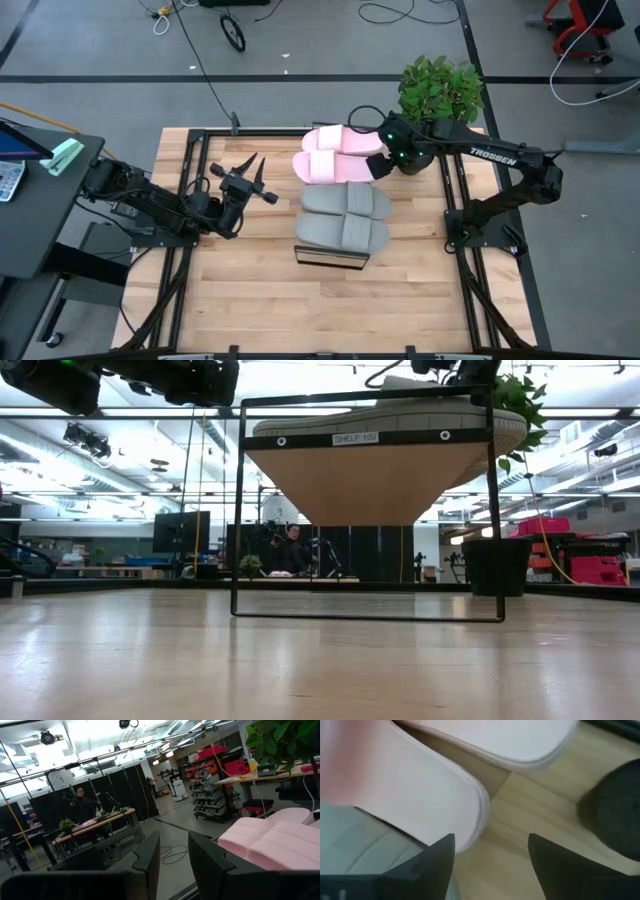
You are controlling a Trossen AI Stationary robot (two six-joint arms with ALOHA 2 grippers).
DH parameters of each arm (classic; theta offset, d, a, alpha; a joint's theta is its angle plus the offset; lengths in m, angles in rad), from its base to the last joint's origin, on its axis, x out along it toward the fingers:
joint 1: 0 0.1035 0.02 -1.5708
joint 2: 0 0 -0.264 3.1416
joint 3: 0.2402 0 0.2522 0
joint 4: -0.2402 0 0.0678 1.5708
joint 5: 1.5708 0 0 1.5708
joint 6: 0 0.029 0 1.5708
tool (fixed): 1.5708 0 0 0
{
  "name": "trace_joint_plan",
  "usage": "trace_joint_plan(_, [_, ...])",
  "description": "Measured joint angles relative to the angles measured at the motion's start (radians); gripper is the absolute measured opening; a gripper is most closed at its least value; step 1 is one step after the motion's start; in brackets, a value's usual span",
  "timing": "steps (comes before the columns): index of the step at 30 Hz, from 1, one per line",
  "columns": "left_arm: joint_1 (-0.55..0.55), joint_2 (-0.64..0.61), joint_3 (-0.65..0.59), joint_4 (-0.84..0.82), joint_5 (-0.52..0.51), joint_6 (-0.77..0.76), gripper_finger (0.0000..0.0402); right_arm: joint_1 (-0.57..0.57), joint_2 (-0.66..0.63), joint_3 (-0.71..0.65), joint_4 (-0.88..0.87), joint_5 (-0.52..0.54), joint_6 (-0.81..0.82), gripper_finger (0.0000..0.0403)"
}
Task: Pick and place slides into the shelf
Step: Return to Home Position
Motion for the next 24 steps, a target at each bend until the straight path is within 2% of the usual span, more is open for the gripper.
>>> trace_joint_plan(10, [0.005,0.000,0.000,-0.036,-0.017,0.001,0.0107,0.149,0.000,0.032,-0.055,0.102,-0.006,0.0229])
trace_joint_plan(17, [0.088,0.001,0.000,-0.088,0.019,-0.022,0.0107,0.252,-0.004,0.032,-0.072,0.179,0.003,0.0201])
trace_joint_plan(20, [0.116,0.001,0.000,-0.089,0.060,-0.077,0.0105,0.291,-0.004,0.032,-0.072,0.179,0.003,0.0171])
trace_joint_plan(24, [0.126,0.001,0.000,-0.118,0.155,-0.237,0.0093,0.328,-0.004,0.032,-0.086,0.180,0.007,0.0100])
